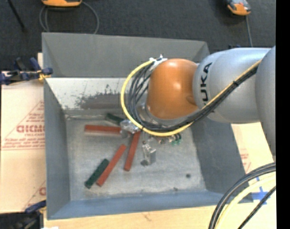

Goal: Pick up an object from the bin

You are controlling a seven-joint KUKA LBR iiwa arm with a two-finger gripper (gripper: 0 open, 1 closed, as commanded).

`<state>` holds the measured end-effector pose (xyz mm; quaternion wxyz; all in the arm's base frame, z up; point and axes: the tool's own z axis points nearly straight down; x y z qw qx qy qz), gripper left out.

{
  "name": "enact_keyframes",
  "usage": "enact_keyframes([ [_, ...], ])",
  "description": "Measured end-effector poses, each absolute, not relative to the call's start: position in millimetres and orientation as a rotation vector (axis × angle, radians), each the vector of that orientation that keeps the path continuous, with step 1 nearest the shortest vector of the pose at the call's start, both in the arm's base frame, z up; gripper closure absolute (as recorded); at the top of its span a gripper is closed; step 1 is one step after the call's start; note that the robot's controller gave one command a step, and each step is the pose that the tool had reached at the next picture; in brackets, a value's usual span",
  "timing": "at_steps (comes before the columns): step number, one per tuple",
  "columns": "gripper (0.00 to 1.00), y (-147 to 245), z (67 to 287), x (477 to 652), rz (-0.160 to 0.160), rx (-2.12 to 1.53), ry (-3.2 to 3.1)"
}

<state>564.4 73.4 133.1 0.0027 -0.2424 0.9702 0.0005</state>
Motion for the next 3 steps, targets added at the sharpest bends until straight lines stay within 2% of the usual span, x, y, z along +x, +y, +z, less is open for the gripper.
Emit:
enact_keyframes([
  [1, 0.00, 78.6, 99.0, 575.1, -0.002, -0.856, 3.018],
  [2, 1.00, 90.2, 72.2, 591.5, 0.000, -1.243, 2.883],
  [3, 1.00, 90.2, 72.2, 591.6, 0.000, -1.242, 2.883],
])
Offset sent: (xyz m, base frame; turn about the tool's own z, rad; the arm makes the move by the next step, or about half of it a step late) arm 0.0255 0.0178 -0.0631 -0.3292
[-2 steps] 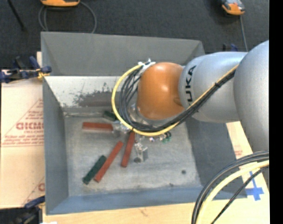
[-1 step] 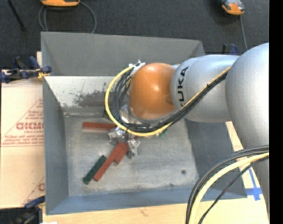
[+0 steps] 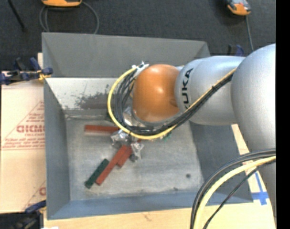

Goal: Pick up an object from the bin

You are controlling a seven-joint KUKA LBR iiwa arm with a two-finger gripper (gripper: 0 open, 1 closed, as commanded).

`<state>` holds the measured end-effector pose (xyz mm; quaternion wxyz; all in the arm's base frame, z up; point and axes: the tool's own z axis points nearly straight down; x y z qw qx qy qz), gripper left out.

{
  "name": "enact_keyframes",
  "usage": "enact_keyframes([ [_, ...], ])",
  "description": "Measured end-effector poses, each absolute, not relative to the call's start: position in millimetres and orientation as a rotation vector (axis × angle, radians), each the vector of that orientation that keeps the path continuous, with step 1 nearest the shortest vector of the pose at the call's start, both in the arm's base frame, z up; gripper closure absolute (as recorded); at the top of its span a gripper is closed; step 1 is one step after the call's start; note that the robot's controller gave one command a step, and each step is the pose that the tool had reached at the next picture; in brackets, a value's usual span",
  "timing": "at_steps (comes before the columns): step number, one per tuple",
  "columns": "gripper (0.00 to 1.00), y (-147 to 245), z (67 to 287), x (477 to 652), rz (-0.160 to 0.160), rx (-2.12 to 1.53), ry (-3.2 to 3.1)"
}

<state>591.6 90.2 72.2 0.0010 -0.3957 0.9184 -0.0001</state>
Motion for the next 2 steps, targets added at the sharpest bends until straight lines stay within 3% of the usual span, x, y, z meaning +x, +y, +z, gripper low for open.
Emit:
enact_keyframes([
  [1, 1.00, 90.1, 77.1, 590.2, 0.002, -1.242, 2.886],
  [2, 1.00, 89.9, 97.0, 588.7, 0.003, -1.243, 2.891],
])
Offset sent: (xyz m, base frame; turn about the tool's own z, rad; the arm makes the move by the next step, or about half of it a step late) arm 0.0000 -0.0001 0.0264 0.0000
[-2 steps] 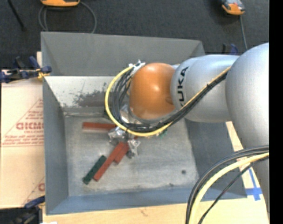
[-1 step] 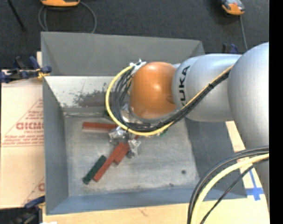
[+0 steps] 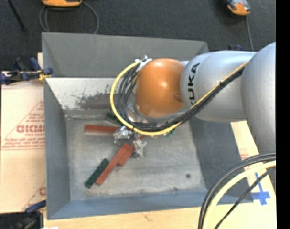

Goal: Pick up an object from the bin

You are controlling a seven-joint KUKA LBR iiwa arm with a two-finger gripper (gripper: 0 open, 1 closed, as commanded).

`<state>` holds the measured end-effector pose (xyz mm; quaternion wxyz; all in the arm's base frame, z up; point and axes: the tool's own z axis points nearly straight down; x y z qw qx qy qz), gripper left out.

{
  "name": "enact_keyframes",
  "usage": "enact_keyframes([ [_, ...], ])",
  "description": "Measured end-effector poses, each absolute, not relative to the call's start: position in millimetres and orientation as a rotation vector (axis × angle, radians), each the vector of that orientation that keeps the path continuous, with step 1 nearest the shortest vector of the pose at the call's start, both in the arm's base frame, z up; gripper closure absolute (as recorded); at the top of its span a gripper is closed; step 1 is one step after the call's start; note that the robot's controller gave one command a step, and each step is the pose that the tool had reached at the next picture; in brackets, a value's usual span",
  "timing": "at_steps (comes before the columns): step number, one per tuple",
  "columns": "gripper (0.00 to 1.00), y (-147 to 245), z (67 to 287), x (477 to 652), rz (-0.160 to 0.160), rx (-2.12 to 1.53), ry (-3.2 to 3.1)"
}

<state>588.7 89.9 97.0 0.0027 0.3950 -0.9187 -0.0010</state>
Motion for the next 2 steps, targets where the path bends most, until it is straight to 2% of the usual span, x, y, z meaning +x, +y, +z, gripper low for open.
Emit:
enact_keyframes([
  [2, 1.00, 90.1, 139.5, 590.3, 0.000, 1.240, -2.887],
])
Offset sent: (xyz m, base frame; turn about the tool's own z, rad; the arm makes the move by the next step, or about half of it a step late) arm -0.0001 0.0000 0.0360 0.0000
